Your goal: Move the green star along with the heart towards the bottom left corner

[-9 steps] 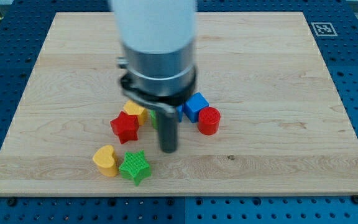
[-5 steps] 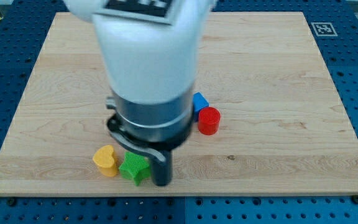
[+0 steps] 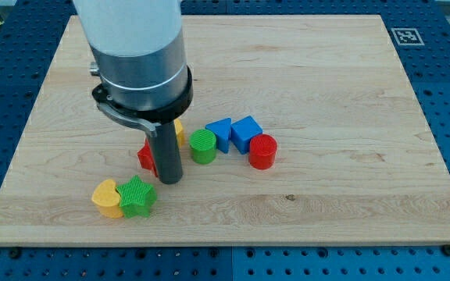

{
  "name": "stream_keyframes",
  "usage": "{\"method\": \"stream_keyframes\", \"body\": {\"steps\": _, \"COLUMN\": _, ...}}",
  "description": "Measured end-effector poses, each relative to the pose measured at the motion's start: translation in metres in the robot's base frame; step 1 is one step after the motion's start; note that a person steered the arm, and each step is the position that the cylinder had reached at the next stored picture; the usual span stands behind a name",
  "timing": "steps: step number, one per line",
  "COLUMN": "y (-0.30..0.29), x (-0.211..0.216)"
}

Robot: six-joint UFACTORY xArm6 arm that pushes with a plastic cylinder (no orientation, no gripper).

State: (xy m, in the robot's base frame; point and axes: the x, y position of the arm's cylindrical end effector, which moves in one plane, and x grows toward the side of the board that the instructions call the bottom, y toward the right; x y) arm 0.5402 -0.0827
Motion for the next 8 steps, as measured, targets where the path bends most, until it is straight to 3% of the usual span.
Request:
{"method": "stream_keyframes", "body": {"steps": 3, "y": -0.042, "x": 0.014}}
{"method": "stream_keyframes", "body": {"steps": 5, "y": 0.053, "x": 0.008}}
{"method": "stream_keyframes", "body": {"steps": 6, "y": 0.070, "x": 0.035}}
{"method": "stream_keyframes", "body": {"steps": 8, "y": 0.028, "x": 0.048}}
